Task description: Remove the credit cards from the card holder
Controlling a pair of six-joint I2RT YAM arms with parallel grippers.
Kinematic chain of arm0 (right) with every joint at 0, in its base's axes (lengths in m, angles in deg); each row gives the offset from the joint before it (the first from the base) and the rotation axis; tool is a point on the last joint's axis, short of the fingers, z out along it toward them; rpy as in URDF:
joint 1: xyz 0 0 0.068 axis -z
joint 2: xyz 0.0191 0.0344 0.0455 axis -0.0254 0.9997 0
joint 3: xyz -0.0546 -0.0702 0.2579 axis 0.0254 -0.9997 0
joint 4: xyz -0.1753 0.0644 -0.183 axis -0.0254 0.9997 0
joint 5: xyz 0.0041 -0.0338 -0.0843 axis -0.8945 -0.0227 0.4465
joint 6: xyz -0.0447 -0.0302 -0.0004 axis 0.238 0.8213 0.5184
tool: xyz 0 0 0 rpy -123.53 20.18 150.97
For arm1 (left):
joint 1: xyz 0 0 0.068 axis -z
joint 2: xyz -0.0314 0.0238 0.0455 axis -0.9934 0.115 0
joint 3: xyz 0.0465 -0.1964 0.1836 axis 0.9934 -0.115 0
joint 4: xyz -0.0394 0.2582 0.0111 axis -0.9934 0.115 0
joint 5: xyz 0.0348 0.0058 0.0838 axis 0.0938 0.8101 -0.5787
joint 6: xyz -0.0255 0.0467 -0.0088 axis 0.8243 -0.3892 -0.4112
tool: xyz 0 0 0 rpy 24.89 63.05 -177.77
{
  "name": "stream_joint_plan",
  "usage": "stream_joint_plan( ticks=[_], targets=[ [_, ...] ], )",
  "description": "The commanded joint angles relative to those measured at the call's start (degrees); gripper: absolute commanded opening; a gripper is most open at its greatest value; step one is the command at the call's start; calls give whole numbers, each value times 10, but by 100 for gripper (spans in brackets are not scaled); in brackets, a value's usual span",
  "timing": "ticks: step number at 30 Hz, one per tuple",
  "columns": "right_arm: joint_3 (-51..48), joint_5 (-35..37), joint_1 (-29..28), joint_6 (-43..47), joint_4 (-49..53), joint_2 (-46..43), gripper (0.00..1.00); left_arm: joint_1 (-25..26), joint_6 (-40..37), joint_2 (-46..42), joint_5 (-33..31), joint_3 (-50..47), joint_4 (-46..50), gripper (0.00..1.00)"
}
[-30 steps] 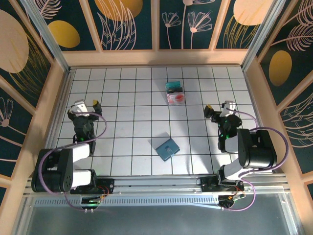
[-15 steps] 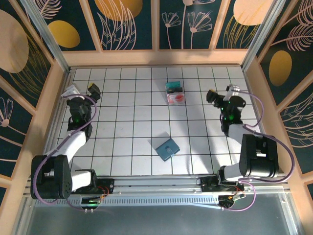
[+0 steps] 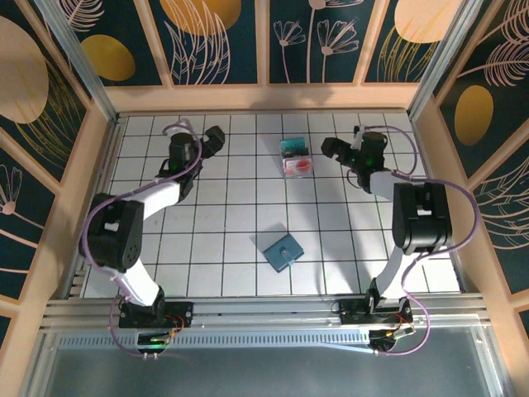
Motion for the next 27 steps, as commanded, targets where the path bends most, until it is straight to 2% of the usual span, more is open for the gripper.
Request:
stream_joint_plan(
  ticks=[1,10,17,27],
  targets=[
    [31,-26,-12,-27,-1,31,89,32,7,53,39,66,17,97],
    [61,-56,-29,-31,-7,82,77,84,-15,180,83,193,66,89],
    [66,-71,-43,-36,-16,97,72,100,-18,225,99,235,88,78],
    [93,-79,-59,-39,-9,127,67,114,-24,272,122,276,112,75]
  ],
)
